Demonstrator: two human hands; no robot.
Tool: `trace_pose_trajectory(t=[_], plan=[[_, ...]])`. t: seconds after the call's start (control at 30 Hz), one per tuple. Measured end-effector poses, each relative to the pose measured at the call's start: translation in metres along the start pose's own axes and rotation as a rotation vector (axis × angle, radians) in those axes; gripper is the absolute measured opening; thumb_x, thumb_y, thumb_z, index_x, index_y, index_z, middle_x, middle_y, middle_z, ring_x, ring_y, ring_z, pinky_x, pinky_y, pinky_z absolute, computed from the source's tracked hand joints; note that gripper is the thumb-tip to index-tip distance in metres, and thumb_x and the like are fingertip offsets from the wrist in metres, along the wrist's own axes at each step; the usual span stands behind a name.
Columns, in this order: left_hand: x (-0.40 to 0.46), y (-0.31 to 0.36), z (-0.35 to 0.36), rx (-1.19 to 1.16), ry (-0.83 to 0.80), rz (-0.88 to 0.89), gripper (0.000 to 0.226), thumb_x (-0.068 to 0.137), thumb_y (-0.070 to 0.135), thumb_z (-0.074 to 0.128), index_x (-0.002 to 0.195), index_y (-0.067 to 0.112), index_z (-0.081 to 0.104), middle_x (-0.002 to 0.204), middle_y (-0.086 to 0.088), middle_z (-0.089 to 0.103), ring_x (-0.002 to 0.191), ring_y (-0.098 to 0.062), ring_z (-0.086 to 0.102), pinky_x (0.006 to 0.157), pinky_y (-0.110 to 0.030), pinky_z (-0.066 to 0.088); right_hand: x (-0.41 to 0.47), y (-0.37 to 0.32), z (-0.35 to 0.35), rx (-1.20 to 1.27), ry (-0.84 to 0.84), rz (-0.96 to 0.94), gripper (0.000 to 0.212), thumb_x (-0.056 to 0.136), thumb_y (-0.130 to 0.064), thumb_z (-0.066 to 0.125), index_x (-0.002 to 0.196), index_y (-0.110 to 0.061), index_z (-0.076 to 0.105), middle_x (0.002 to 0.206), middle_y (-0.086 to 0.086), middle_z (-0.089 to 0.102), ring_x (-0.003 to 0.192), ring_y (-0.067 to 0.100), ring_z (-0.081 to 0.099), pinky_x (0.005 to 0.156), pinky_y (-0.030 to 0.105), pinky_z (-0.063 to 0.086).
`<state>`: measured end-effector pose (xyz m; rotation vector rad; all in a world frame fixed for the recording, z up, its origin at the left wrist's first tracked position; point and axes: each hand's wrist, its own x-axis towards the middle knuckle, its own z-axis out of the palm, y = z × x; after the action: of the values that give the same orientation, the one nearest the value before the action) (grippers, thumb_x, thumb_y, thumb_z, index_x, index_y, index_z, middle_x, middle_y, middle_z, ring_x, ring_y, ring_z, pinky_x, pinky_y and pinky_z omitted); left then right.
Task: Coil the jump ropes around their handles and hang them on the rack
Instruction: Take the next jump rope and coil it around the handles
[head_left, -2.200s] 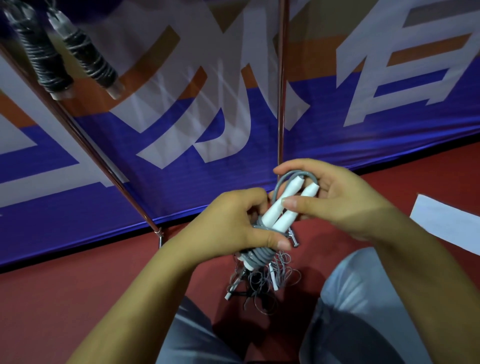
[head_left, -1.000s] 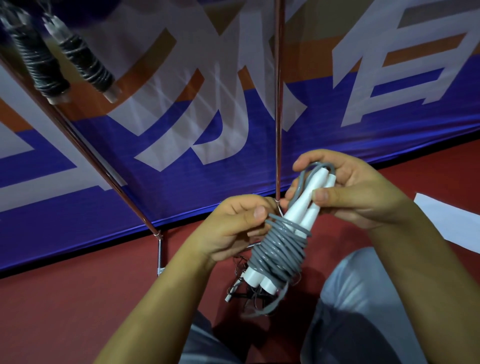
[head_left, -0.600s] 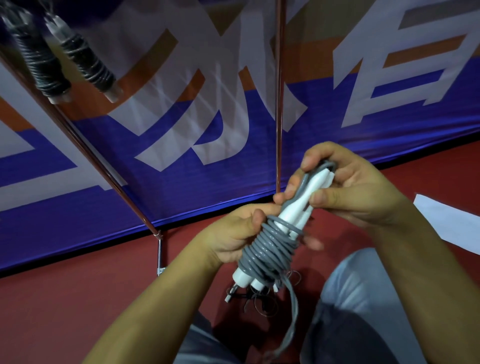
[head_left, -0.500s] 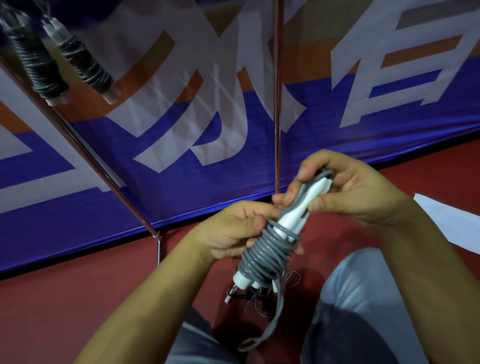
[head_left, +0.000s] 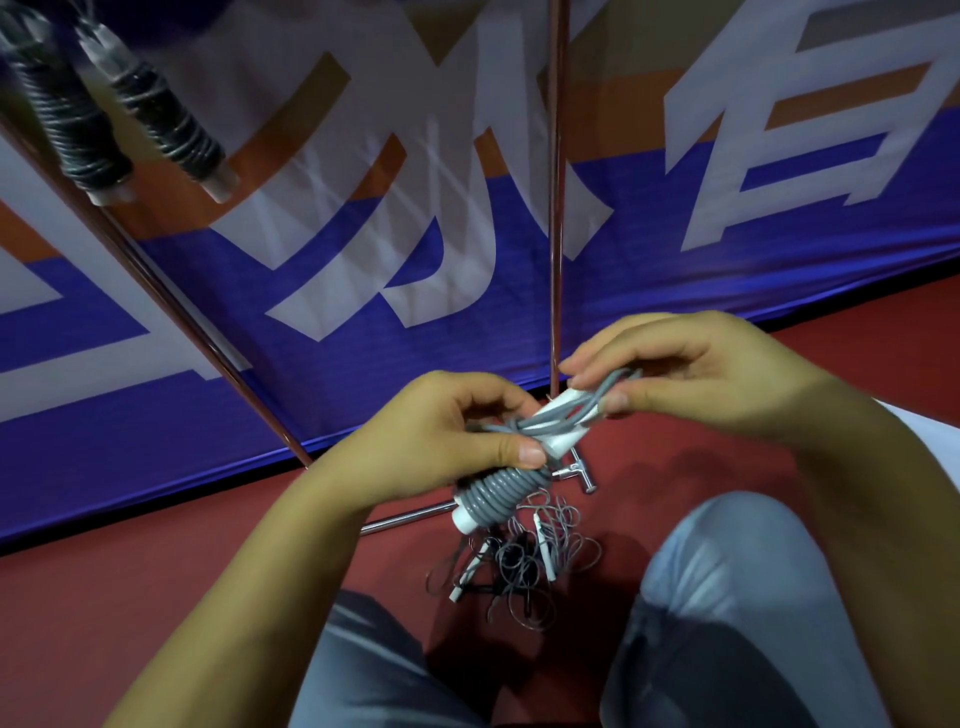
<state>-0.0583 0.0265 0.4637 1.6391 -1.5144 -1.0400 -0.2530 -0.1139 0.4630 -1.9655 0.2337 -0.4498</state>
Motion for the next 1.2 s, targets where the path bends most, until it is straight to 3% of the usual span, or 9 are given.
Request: trace_pose_trajectory(t=[0.17, 0.3, 0.37, 0.47, 0.57, 0.67, 0.97, 1.1, 1.2], plan=[[-0.005, 0.008, 0.001, 0.214, 0.107, 0.035, 0.031, 0.060, 0.046, 0.074, 0.089, 0.033, 0.069, 0.085, 0.010, 0.068, 0.075, 0.001, 0.062, 0.068, -0.016, 0.049, -0.002, -0.001, -0.003, 0.007, -0.062, 0.068, 0.032, 0.073, -0.033, 0.077, 0.105, -0.034, 0.072, 0.117, -0.009, 0.066, 0.110, 0.006, 0.062, 0.087, 0.017, 0.049], [-0.003, 0.006, 0.003, 0.436, 0.193, 0.061, 0.037, 0.065, 0.044, 0.078, 0.095, 0.025, 0.070, 0.085, 0.011, 0.061, 0.077, 0.001, 0.054, 0.065, -0.010, 0.040, 0.001, -0.002, 0.005, 0.050, 0.065, 0.130, 0.020, 0.066, -0.040, 0.072, 0.083, -0.032, 0.078, 0.107, -0.009, 0.071, 0.103, 0.007, 0.065, 0.083, 0.020, 0.051], [-0.002, 0.007, 0.005, 0.514, 0.213, 0.072, 0.039, 0.066, 0.044, 0.078, 0.097, 0.024, 0.069, 0.082, 0.013, 0.057, 0.075, 0.000, 0.052, 0.065, -0.011, 0.038, 0.006, -0.002, 0.010, 0.000, 0.125, 0.145, 0.010, 0.066, -0.037, 0.077, 0.075, -0.032, 0.075, 0.098, -0.004, 0.072, 0.093, 0.021, 0.068, 0.082, 0.033, 0.055], [-0.002, 0.007, 0.005, 0.587, 0.217, 0.081, 0.043, 0.066, 0.045, 0.078, 0.100, 0.022, 0.068, 0.082, 0.014, 0.053, 0.075, -0.004, 0.052, 0.066, -0.015, 0.040, 0.013, -0.008, 0.007, -0.109, 0.002, 0.227, 0.035, 0.070, -0.023, 0.081, 0.097, -0.032, 0.060, 0.100, -0.001, 0.068, 0.084, 0.037, 0.066, 0.078, 0.052, 0.054], [-0.002, 0.011, 0.006, 0.614, 0.154, 0.107, 0.045, 0.067, 0.044, 0.079, 0.104, 0.020, 0.068, 0.083, 0.014, 0.051, 0.077, -0.008, 0.053, 0.070, -0.027, 0.045, 0.021, -0.013, -0.002, -0.238, -0.254, 0.411, 0.062, 0.070, -0.024, 0.082, 0.121, -0.037, 0.048, 0.098, -0.002, 0.071, 0.073, 0.021, 0.070, 0.068, 0.033, 0.057], [-0.002, 0.014, 0.008, 0.635, 0.121, 0.123, 0.048, 0.067, 0.046, 0.079, 0.106, 0.020, 0.069, 0.086, 0.007, 0.057, 0.077, -0.011, 0.054, 0.070, -0.033, 0.047, 0.027, -0.012, 0.000, -0.195, -0.404, 0.510, 0.033, 0.077, -0.016, 0.077, 0.107, -0.022, 0.065, 0.080, -0.001, 0.072, 0.063, 0.012, 0.068, 0.054, 0.019, 0.050], [0.002, 0.019, -0.001, 0.489, -0.113, 0.017, 0.040, 0.059, 0.043, 0.084, 0.093, 0.027, 0.071, 0.071, 0.018, 0.059, 0.067, 0.004, 0.052, 0.059, -0.010, 0.038, 0.015, 0.000, 0.002, -0.141, -0.447, 0.377, 0.021, 0.079, -0.012, 0.075, 0.099, -0.012, 0.071, 0.077, 0.014, 0.068, 0.051, 0.009, 0.059, 0.052, 0.021, 0.046], [0.007, 0.021, -0.008, 0.594, -0.293, -0.029, 0.038, 0.070, 0.041, 0.080, 0.105, 0.031, 0.070, 0.077, 0.022, 0.062, 0.066, 0.002, 0.052, 0.060, -0.011, 0.039, 0.017, 0.002, 0.005, -0.222, -0.520, 0.403, 0.016, 0.081, -0.014, 0.074, 0.094, -0.005, 0.070, 0.068, 0.006, 0.066, 0.050, 0.011, 0.056, 0.049, 0.019, 0.043], [0.008, 0.018, -0.005, 0.847, -0.338, -0.014, 0.032, 0.080, 0.044, 0.070, 0.108, 0.028, 0.069, 0.095, 0.011, 0.064, 0.077, -0.002, 0.054, 0.074, -0.028, 0.049, 0.025, 0.003, 0.005, -0.348, -0.553, 0.475, 0.018, 0.084, -0.018, 0.071, 0.090, 0.000, 0.069, 0.064, 0.003, 0.063, 0.044, 0.005, 0.050, 0.046, 0.017, 0.040]])
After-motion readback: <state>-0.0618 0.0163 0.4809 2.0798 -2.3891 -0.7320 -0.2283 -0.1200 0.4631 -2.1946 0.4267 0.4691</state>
